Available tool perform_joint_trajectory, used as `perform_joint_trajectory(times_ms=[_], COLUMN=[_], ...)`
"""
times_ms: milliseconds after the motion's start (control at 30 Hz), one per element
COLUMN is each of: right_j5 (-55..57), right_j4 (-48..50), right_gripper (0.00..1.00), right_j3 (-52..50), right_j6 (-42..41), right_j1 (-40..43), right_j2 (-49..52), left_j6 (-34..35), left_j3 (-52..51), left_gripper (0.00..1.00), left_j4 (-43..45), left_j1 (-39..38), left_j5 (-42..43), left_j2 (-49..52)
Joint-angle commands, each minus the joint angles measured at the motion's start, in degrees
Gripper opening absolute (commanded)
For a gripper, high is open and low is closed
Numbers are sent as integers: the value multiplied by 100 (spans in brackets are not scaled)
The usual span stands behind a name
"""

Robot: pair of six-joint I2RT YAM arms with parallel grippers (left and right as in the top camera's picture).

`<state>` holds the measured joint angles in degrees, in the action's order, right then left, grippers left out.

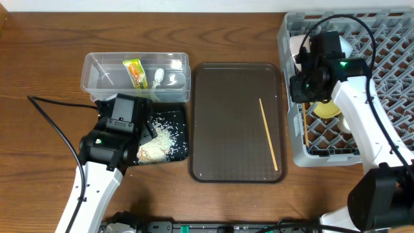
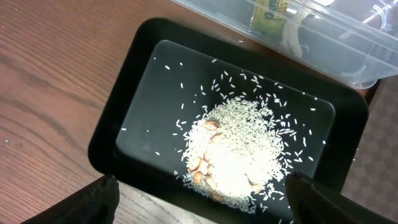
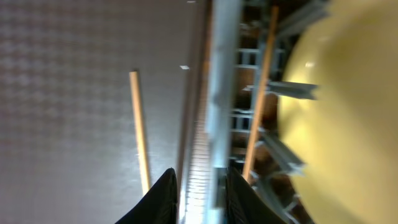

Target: Sort waste into correct bins and load items into the dishwasher rack

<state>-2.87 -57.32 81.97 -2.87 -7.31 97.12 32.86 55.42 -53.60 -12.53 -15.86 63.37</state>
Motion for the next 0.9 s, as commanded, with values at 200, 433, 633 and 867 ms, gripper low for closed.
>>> perform_joint_trajectory(times_ms=[200,433,633,867], right_j5=[232,227,243,651], right_j4=[278,1014,1696,2004], right_gripper=[26,25,28,29], right_j3=[-535,-1687,-2444,-2868], right_j6=[-350,-844,-1045,-1488], right_j1=[-925,-1340,-1617,-1751], right_j2=[0,7,9,9], left_j6=[46,46,46,46], left_j3=[31,31,31,31], left_gripper=[88,88,88,88], left_j4=[-17,-17,-17,-15], left_j1=[15,15,15,15], left_j5=[-133,-133,-70,20], left_j2=[-4,-4,-4,-4])
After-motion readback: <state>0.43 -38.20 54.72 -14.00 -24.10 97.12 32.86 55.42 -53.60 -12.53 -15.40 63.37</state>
